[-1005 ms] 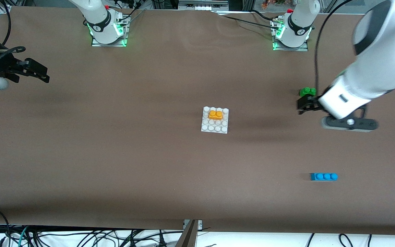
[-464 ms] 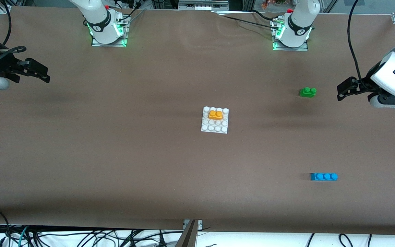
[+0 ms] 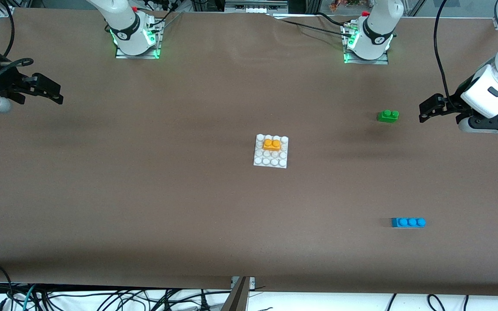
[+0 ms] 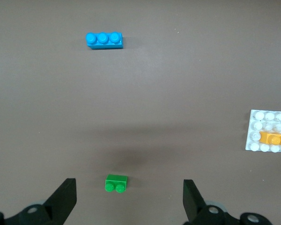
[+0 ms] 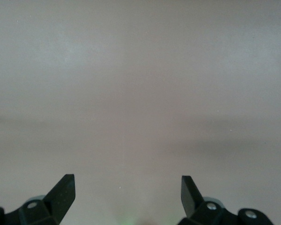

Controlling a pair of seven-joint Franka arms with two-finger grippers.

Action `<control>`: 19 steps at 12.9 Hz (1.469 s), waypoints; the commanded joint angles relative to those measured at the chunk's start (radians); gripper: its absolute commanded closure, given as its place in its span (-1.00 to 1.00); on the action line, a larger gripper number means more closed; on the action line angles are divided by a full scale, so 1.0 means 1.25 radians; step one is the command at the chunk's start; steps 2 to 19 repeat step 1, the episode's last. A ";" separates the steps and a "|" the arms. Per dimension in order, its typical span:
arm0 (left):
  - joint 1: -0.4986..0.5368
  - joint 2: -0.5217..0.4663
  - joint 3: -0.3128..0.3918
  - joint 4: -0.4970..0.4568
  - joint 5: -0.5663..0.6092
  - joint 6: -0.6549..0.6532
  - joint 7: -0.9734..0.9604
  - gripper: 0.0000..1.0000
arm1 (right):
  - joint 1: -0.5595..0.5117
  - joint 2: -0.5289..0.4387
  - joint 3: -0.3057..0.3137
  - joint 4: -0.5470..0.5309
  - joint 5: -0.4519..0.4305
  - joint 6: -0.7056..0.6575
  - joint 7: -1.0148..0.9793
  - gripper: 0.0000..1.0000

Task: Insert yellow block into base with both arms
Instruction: 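Open the left gripper and withdraw it from the base plate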

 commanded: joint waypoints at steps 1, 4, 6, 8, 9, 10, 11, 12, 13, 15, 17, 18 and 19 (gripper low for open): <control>-0.005 -0.021 0.009 -0.014 -0.019 -0.007 0.023 -1.00 | 0.003 0.006 0.001 0.017 -0.001 -0.003 0.012 -1.00; -0.005 -0.021 0.009 -0.014 -0.019 -0.007 0.023 -1.00 | 0.003 0.006 0.001 0.017 -0.001 -0.003 0.012 -1.00; -0.005 -0.021 0.009 -0.014 -0.019 -0.007 0.023 -1.00 | 0.003 0.006 0.001 0.017 -0.001 -0.003 0.012 -1.00; -0.005 -0.021 0.009 -0.014 -0.019 -0.007 0.023 -1.00 | 0.003 0.006 0.001 0.017 -0.001 -0.003 0.012 -1.00; -0.005 -0.021 0.009 -0.014 -0.019 -0.007 0.023 -1.00 | 0.003 0.006 0.001 0.017 -0.001 -0.003 0.012 -1.00; -0.005 -0.021 0.009 -0.014 -0.019 -0.007 0.023 -1.00 | 0.003 0.006 0.001 0.017 -0.001 -0.003 0.012 -1.00; -0.005 -0.021 0.009 -0.014 -0.019 -0.007 0.023 -1.00 | 0.003 0.006 0.001 0.017 -0.001 -0.003 0.012 -1.00; -0.005 -0.021 0.009 -0.014 -0.019 -0.007 0.023 -1.00 | 0.003 0.006 0.001 0.017 -0.001 -0.003 0.012 -1.00; -0.005 -0.021 0.009 -0.014 -0.019 -0.007 0.023 -1.00 | 0.003 0.006 0.001 0.017 -0.001 -0.003 0.012 -1.00; -0.005 -0.021 0.009 -0.014 -0.019 -0.007 0.023 -1.00 | 0.003 0.006 0.001 0.017 -0.001 -0.003 0.012 -1.00; -0.005 -0.021 0.009 -0.014 -0.019 -0.007 0.023 -1.00 | 0.003 0.006 0.001 0.017 -0.001 -0.003 0.012 -1.00; -0.005 -0.021 0.009 -0.014 -0.019 -0.007 0.023 -1.00 | 0.003 0.006 0.001 0.017 -0.001 -0.003 0.012 -1.00; -0.005 -0.021 0.009 -0.014 -0.019 -0.007 0.023 -1.00 | 0.003 0.006 0.001 0.017 -0.001 -0.003 0.012 -1.00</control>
